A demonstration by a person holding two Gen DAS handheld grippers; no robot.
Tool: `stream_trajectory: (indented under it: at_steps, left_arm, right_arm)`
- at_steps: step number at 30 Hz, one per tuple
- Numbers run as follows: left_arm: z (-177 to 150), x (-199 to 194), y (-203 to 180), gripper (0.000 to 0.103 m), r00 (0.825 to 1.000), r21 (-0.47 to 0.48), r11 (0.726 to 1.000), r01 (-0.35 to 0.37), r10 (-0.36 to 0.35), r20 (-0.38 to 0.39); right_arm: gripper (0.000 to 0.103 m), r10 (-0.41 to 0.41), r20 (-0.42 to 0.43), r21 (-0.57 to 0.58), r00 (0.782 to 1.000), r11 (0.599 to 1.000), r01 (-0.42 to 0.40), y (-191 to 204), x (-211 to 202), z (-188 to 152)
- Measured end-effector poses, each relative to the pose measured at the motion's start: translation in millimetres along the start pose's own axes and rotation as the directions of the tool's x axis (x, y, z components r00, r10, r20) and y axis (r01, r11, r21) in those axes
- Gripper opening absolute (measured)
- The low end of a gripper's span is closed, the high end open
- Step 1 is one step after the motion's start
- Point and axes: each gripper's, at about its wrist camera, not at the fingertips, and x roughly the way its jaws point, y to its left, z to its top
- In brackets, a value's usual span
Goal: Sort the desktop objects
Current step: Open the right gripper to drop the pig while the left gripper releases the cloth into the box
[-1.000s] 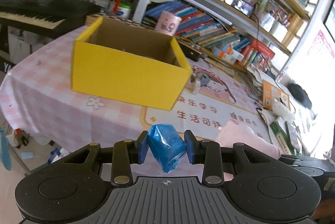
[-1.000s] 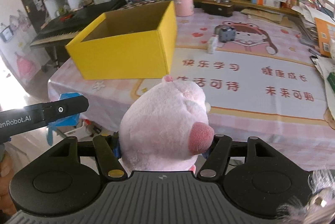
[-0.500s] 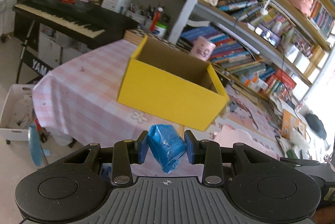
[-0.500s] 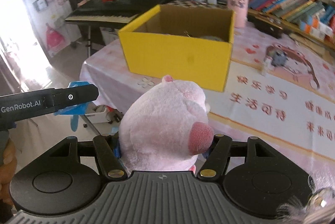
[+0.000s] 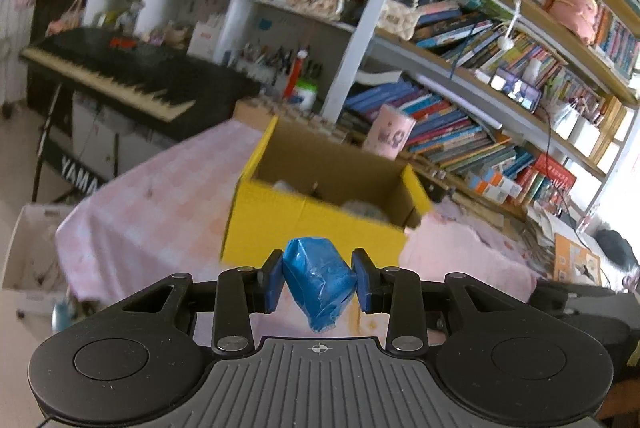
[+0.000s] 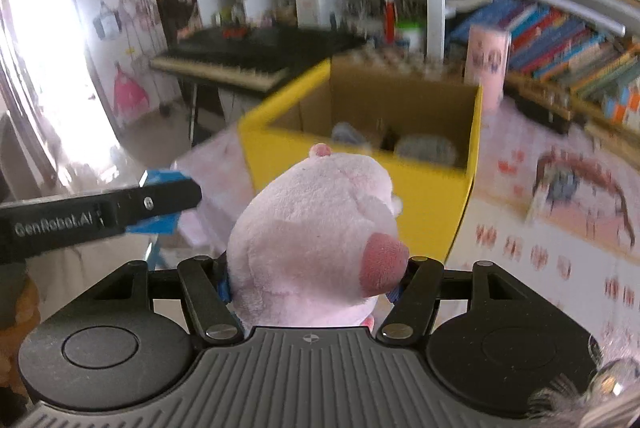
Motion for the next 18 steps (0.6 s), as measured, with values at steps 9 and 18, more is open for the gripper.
stream_trajectory:
  at_steps: [9, 18]
  left_arm:
    - [47, 46, -30, 0.034, 0.995, 0.099, 0.994, 0.041, -0.05, 0.09]
    - [68, 94, -37, 0.034, 0.992, 0.113, 0.993, -0.034, 0.02, 0.127]
  right_arm:
    - [0.063, -0.031, 0.162, 0.017, 0.986, 0.999, 0.029, -50, 17, 65]
    - [0.063, -0.019, 0.165, -0.042, 0.986, 0.999, 0.026, -86, 60, 107]
